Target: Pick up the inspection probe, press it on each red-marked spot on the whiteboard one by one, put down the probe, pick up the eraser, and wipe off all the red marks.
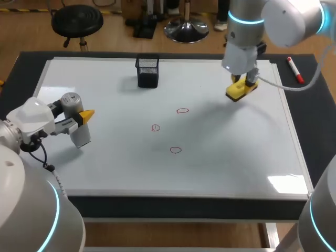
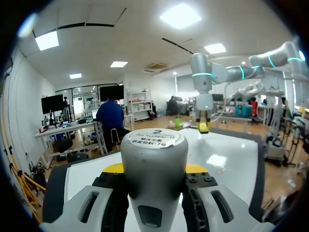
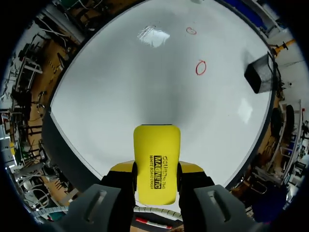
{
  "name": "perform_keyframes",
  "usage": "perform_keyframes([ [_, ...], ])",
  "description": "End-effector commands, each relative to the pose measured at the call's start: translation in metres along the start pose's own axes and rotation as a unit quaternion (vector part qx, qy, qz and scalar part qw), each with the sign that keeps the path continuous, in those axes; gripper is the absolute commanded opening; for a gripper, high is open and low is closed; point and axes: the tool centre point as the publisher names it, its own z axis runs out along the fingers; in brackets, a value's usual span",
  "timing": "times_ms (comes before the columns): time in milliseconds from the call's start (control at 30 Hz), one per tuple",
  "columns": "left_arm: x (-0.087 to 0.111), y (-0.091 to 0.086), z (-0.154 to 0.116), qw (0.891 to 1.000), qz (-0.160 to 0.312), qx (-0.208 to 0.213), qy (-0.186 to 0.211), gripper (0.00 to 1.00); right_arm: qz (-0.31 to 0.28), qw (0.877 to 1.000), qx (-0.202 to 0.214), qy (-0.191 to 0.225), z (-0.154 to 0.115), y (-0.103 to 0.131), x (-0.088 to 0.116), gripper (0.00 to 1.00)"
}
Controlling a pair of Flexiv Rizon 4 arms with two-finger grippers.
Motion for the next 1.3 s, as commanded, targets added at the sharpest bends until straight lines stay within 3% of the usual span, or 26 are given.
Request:
perform_keyframes([
  [33, 0.003, -0.001, 0.002, 0.999, 0.000, 0.001, -0.038, 0.00, -0.041, 0.999, 0.022, 0.003, -0.005, 0.036, -0.007, 0.00],
  [333, 0.003, -0.001, 0.002, 0.999, 0.000, 0.001, -0.038, 0.00, -0.166, 0.985, 0.046, 0.000, -0.010, 0.118, -0.031, 0.00],
  [667, 0.003, -0.001, 0.002, 0.999, 0.000, 0.001, -0.038, 0.00, -0.301, 0.951, 0.066, -0.002, -0.004, 0.200, -0.056, 0.00],
  [733, 0.003, -0.001, 0.002, 0.999, 0.000, 0.001, -0.038, 0.00, -0.320, 0.944, 0.079, 0.002, 0.000, 0.212, -0.060, 0.00],
  [1133, 0.003, -0.001, 0.002, 0.999, 0.000, 0.001, -0.038, 0.00, -0.396, 0.917, 0.045, -0.007, 0.023, 0.248, -0.087, 0.00],
  [1300, 0.003, -0.001, 0.002, 0.999, 0.000, 0.001, -0.038, 0.00, -0.438, 0.898, 0.038, -0.016, 0.028, 0.267, -0.099, 0.00],
])
